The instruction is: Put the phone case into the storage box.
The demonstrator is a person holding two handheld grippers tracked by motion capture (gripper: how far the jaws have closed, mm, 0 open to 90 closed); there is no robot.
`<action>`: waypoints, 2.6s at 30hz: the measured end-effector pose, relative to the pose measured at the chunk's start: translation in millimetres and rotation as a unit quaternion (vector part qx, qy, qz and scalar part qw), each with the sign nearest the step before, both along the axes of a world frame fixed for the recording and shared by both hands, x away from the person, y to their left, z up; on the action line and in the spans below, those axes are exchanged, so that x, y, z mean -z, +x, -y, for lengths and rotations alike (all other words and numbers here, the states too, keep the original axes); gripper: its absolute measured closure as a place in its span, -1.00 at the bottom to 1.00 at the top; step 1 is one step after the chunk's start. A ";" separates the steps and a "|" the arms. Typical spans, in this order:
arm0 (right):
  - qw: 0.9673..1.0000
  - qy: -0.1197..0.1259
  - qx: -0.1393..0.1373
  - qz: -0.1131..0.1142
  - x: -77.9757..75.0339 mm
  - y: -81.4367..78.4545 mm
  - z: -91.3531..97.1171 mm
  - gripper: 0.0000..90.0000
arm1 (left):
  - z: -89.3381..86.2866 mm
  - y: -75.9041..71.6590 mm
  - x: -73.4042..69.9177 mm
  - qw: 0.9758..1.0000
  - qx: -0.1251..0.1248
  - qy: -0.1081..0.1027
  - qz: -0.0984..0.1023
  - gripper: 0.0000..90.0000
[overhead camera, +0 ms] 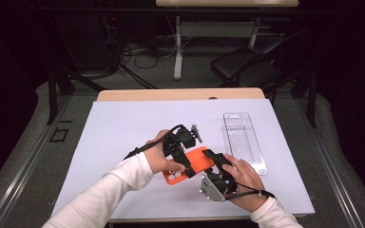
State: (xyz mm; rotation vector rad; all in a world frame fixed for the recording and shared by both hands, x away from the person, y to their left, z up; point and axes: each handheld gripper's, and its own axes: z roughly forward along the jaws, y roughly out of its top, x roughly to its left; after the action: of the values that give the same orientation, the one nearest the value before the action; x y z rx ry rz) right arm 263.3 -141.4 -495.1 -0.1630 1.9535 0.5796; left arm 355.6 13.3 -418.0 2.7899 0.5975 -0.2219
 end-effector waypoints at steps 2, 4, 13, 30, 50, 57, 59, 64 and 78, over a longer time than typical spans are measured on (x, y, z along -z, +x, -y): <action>1.000 -0.004 0.001 0.007 0.6 0.1 0.1 0.04 | 0.5 0.0 -0.3 1.000 0.002 0.000 -0.001 -0.65; 1.000 -0.012 0.003 0.012 1.4 0.4 0.1 0.05 | 1.3 -0.6 -0.5 1.000 0.003 -0.001 -0.001 -0.65; 0.999 -0.032 0.004 0.026 4.8 1.3 -1.2 0.18 | 5.8 -4.0 -1.0 1.000 0.012 -0.002 0.000 -0.65; 0.998 -0.045 0.000 0.052 7.6 4.0 -1.4 0.34 | 8.9 -5.0 -0.9 1.000 0.012 -0.008 -0.007 -0.65; 0.996 -0.056 -0.005 0.068 12.2 5.8 -0.9 0.60 | 11.6 -6.4 0.1 1.000 0.017 -0.007 -0.012 -0.65; 0.996 -0.053 -0.008 0.069 11.9 4.6 -1.4 0.69 | 11.4 -5.3 0.5 1.000 0.016 -0.010 -0.015 -0.65; 0.996 -0.052 -0.006 0.071 12.5 4.6 -1.4 0.71 | 11.2 -5.5 0.4 1.000 0.016 -0.010 -0.016 -0.65; 0.995 -0.054 -0.004 0.079 13.6 4.5 -2.1 0.75 | 10.5 -5.7 0.3 1.000 0.010 -0.016 -0.021 -0.65; 0.992 -0.063 -0.005 0.106 14.4 3.3 -3.2 0.91 | 7.6 -3.2 0.2 0.999 0.003 -0.023 -0.039 -0.65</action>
State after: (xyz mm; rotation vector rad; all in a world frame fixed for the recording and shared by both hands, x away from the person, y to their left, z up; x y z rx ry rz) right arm 266.6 -138.2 -509.4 -0.3019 1.7828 0.4274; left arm 352.3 5.8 -418.2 2.7504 0.5941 -0.3416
